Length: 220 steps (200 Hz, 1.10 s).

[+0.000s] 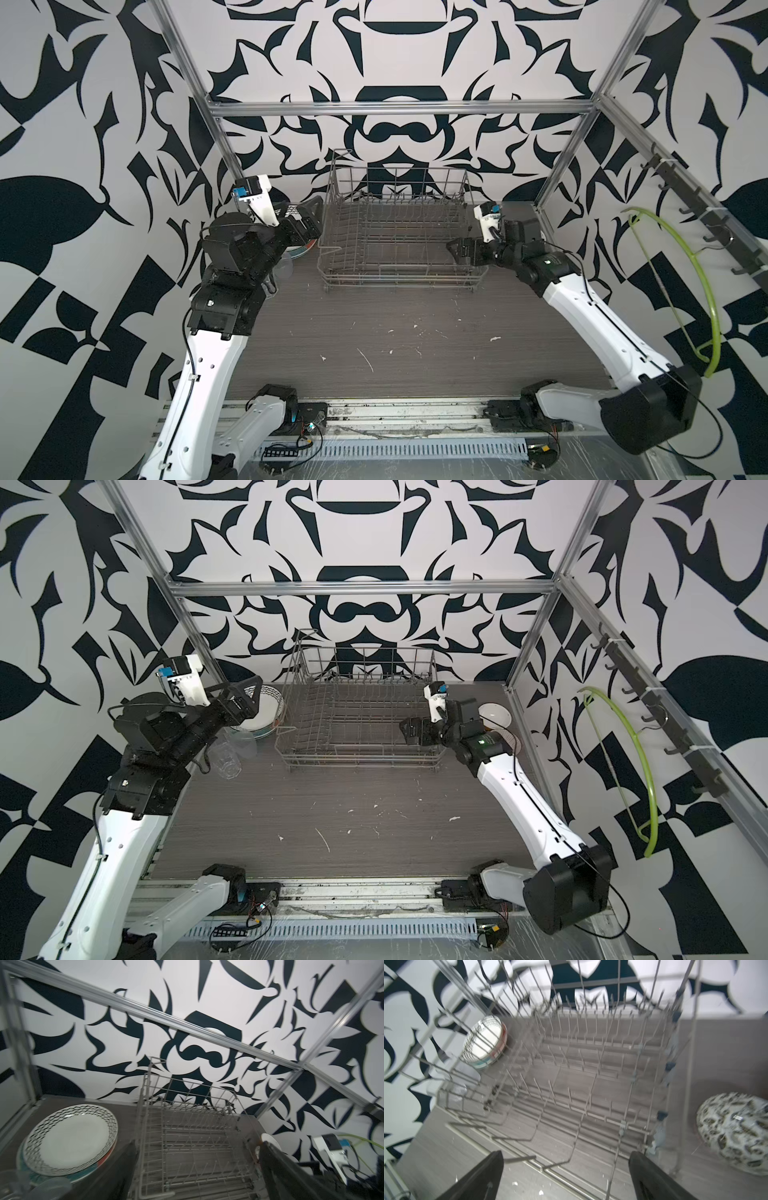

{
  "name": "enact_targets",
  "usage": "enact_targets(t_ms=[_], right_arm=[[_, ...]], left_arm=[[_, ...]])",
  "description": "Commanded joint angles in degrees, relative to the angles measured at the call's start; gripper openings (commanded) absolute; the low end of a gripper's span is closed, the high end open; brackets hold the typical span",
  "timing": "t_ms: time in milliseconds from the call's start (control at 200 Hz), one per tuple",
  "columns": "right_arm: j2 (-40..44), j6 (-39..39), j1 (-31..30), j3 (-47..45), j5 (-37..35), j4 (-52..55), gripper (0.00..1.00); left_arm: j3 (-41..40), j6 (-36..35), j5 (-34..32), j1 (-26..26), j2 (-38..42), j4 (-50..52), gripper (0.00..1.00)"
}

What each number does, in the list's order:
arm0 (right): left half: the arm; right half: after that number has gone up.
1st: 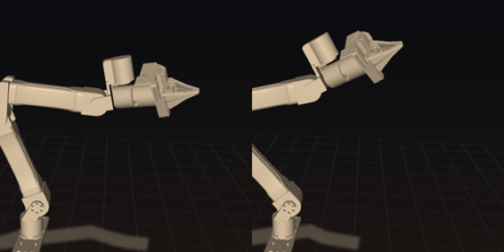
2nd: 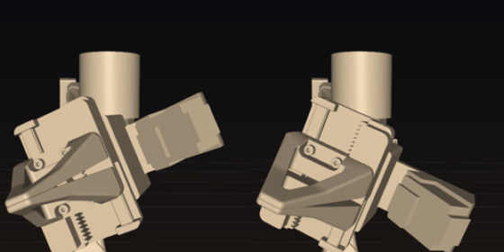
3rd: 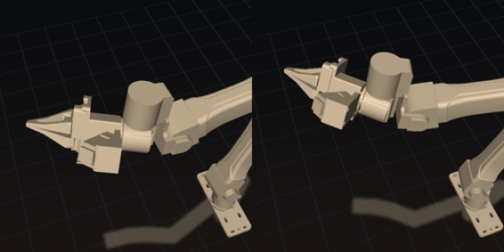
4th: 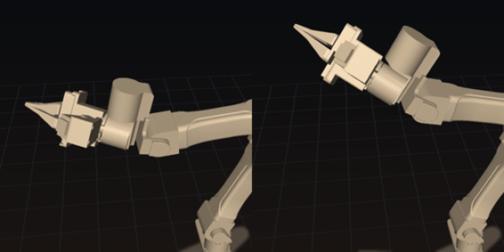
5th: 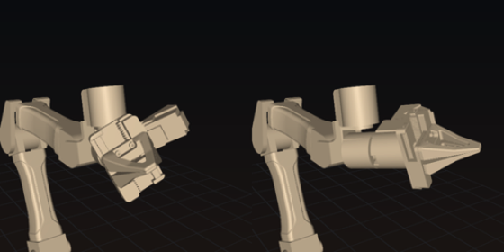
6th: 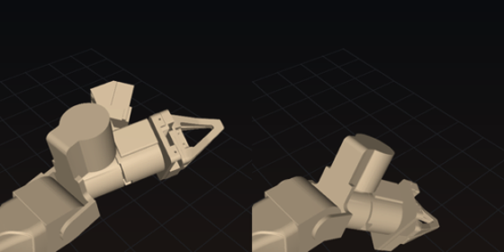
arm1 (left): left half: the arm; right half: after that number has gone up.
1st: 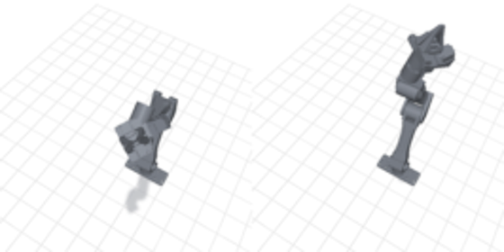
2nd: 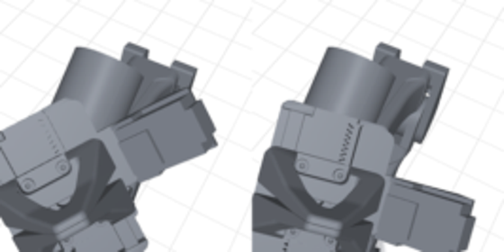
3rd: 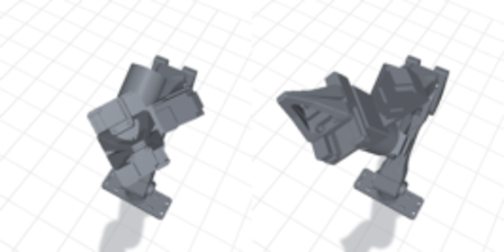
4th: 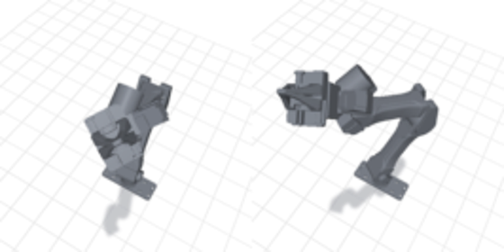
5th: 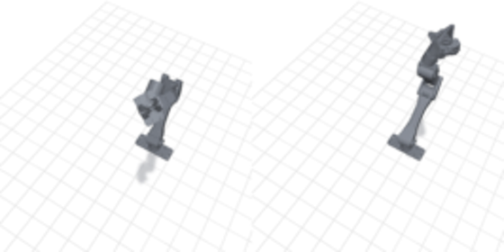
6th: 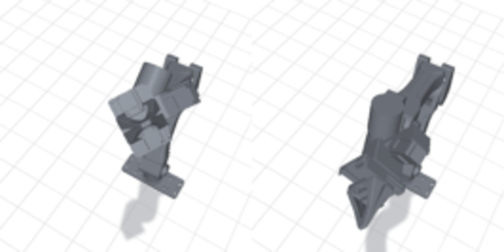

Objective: Load bowls into a dish rack
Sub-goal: Move the dish rack to the center of the board.

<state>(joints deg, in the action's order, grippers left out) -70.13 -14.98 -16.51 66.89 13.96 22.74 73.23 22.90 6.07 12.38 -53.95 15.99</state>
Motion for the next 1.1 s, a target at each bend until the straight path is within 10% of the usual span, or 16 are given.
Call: enact_targets(t_ms=[0, 215, 510, 1095], right_arm=[[3.35, -8.78, 0.44, 0.89, -10.28, -0.39, 1.0], [-1.15, -5.41, 0.52, 6.38, -10.63, 5.46, 1.0], [-6.45, 2.57, 1.29, 10.87, -20.79, 9.62, 1.0], [-18.62, 1.91, 7.9, 15.09, -16.04, 8.03, 0.77]], left_arm=[[-2.28, 3.31, 8.73, 0.05, 0.04, -9.12, 0.99], [20.98, 5.11, 4.49, 0.02, -17.8, 16.59, 0.99], [32.48, -0.24, -0.91, -0.03, -35.57, 27.3, 0.99], [35.72, -2.5, -9.51, -0.43, -48.76, 34.06, 0.65]])
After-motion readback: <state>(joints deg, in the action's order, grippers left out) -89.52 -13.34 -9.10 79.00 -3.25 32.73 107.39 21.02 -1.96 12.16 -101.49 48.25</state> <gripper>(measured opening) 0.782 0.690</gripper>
